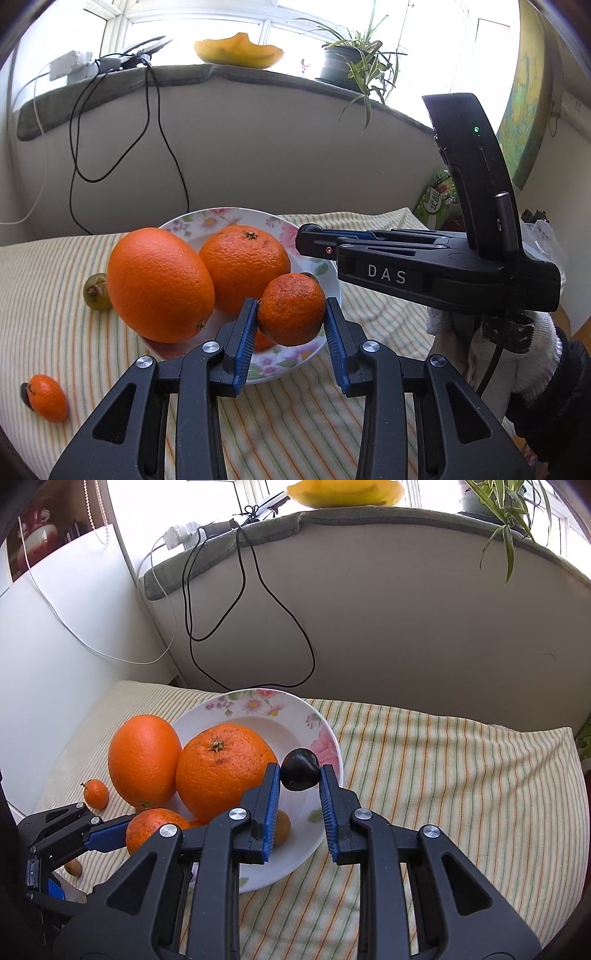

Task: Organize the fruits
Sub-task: 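Open both grippers to release the plum and tangerine on the plate, then withdraw both grippers from the plate toward the remaining loose fruit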

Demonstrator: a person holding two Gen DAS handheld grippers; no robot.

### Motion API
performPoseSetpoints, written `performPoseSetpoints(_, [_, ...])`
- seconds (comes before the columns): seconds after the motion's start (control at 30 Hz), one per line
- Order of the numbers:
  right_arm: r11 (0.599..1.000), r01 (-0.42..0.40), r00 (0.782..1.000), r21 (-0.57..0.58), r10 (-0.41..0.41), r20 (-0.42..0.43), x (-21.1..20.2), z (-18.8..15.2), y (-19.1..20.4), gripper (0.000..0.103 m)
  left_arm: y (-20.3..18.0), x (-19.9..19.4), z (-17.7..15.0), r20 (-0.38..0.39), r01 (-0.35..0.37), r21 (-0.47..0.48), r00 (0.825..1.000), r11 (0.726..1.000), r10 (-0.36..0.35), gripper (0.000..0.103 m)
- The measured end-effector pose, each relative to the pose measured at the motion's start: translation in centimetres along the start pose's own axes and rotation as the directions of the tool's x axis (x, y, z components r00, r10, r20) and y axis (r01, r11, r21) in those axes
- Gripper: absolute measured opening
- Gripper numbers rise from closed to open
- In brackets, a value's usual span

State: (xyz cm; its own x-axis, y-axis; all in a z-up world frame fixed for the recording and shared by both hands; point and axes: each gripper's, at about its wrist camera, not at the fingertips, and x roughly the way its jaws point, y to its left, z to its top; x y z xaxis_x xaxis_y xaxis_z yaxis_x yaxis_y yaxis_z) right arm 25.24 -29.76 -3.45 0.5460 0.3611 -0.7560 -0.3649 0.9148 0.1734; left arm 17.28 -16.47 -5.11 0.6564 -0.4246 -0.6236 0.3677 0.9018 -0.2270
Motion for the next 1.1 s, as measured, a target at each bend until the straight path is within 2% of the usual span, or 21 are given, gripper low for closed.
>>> performPoseSetpoints(0.33, [1.000,0.004,1.000,-0.005,-0.004,0.003,0.0,0.1,0.1,0.023,-0.1,-0.1,0.0,-0.001,-0.014,0.003,1.000,1.000,0.014,0.035])
performPoseSetpoints(0.4, [1.000,0.006,1.000,-0.006,-0.006,0.003,-0.1,0.2,0.1,0.024,-0.2,-0.3,0.1,0.007,-0.017,0.004,1.000,1.000,0.017,0.043])
performPoseSetpoints(0.47, [1.000,0.011,1.000,-0.004,-0.011,0.007,-0.2,0.2,0.1,0.032,-0.2,-0.5,0.2,0.015,-0.018,0.006,1.000,1.000,0.018,0.045])
performPoseSetpoints(0.5, [1.000,0.012,1.000,-0.002,-0.012,0.013,-0.3,0.2,0.0,0.043,-0.2,-0.5,0.3,0.018,-0.021,0.008,1.000,1.000,0.021,0.045])
performPoseSetpoints(0.53, [1.000,0.014,1.000,0.000,-0.014,0.020,-0.4,0.2,0.0,0.048,-0.2,-0.6,0.3,0.020,-0.022,0.010,1.000,1.000,0.022,0.045])
performPoseSetpoints(0.67, [1.000,0.015,0.999,0.007,-0.015,0.028,-0.8,0.2,-0.1,0.052,0.0,-0.9,0.3,0.024,-0.025,0.006,0.999,1.000,0.025,0.045])
performPoseSetpoints(0.73, [1.000,0.019,0.999,0.008,-0.019,0.034,-1.0,0.2,0.0,0.061,0.0,-1.0,0.3,0.024,-0.025,0.005,0.999,1.000,0.025,0.049])
performPoseSetpoints(0.9, [1.000,0.020,0.999,0.012,-0.021,0.043,-1.7,0.1,0.1,0.063,-0.1,-1.2,0.2,0.025,-0.027,0.006,0.999,1.000,0.027,0.049])
performPoseSetpoints(1.1, [0.999,0.018,0.998,0.027,-0.019,0.056,-2.6,0.0,0.3,0.069,-0.2,-2.3,0.1,0.042,-0.040,0.006,0.998,0.999,0.040,0.062])
